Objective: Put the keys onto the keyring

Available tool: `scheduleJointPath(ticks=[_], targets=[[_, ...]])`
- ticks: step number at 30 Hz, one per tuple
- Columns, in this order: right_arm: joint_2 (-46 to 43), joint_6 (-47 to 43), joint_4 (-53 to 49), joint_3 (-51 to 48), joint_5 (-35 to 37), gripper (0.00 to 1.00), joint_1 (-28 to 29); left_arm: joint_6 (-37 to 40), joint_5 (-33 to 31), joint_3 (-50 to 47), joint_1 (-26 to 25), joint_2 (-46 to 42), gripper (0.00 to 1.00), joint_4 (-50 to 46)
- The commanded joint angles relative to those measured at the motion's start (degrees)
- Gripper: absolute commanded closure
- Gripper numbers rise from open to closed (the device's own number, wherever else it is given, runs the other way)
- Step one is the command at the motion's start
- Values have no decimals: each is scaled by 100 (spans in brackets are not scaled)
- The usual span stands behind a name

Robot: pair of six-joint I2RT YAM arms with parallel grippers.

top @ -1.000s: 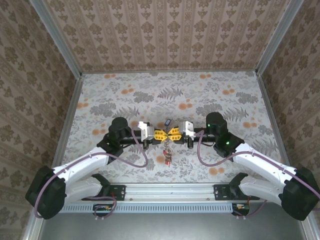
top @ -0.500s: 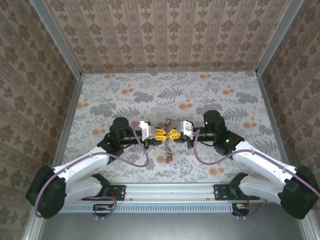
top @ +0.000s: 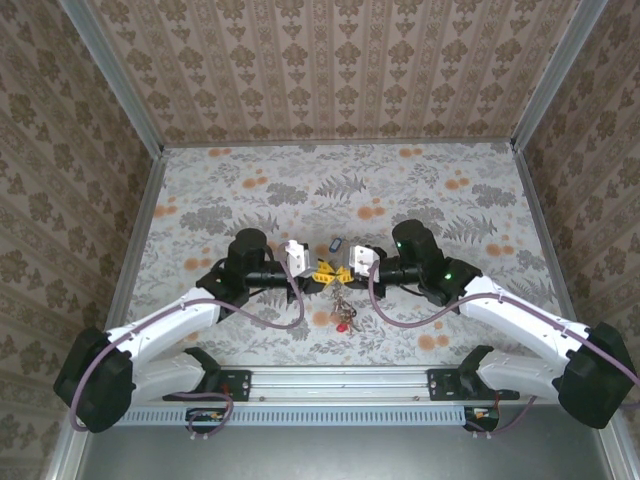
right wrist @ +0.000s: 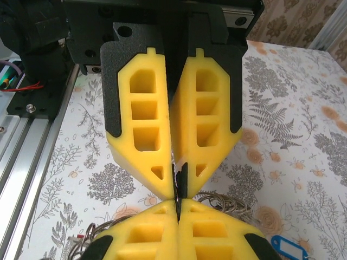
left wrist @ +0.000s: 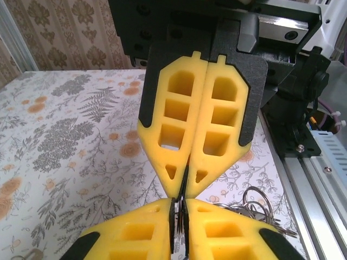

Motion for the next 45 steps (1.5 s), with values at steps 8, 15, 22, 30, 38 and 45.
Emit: scheduleJointPath(ticks=[8,15,22,30,38,45], targets=[[-27,-16,335,101,-38,100,62,232,-85,166,-75,39,78,-148],[-18,-7,401,61,-25,100,64,203,-63,54,-73,-74,76,-119],[-9,-18,449,21,22,100,64,156,-1,-25,-59,-168,73,-120],[-9,-36,489,-48,71,100,64,128,-66,-132,-39,-324,71,-110],[44,-36,524,-31,-27,100,64,113,-238,-282,-24,-503,72,-168],[118,-11,656,16,-93,100,64,66,-184,-77,-35,-82,76,-92]])
